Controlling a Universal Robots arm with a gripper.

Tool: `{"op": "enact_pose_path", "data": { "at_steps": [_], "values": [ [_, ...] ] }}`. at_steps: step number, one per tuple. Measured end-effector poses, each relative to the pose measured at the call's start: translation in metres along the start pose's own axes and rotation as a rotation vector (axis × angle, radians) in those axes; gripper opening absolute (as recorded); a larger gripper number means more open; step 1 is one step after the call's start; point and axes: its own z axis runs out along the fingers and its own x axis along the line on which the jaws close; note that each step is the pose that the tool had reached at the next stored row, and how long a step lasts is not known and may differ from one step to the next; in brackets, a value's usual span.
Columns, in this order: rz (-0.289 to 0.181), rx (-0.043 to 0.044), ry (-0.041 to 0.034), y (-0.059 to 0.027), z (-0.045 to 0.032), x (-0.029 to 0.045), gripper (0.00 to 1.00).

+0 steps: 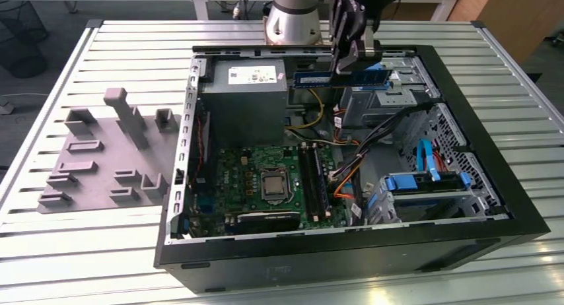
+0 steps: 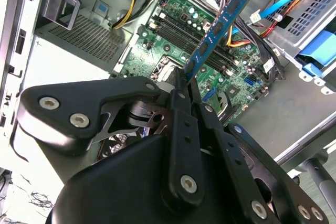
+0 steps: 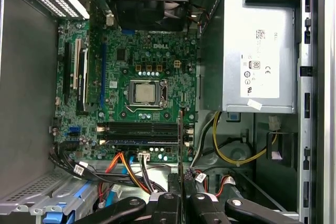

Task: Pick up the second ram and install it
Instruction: 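Insert the second ram into the second slot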

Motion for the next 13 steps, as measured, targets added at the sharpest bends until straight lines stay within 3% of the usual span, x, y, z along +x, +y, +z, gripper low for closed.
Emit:
{"op": "enact_pose_path", "data": {
  "at_steps": [3, 5, 13],
  "values": [
    [0.0, 0.0, 0.0, -0.0007, 0.0, 0.0, 0.14],
    [0.0, 0.0, 0.0, -0.0087, -0.0003, 0.0001, 0.14],
    [0.0, 0.0, 0.0001, -0.0104, -0.0004, 0.0001, 0.14]
  ]
}}
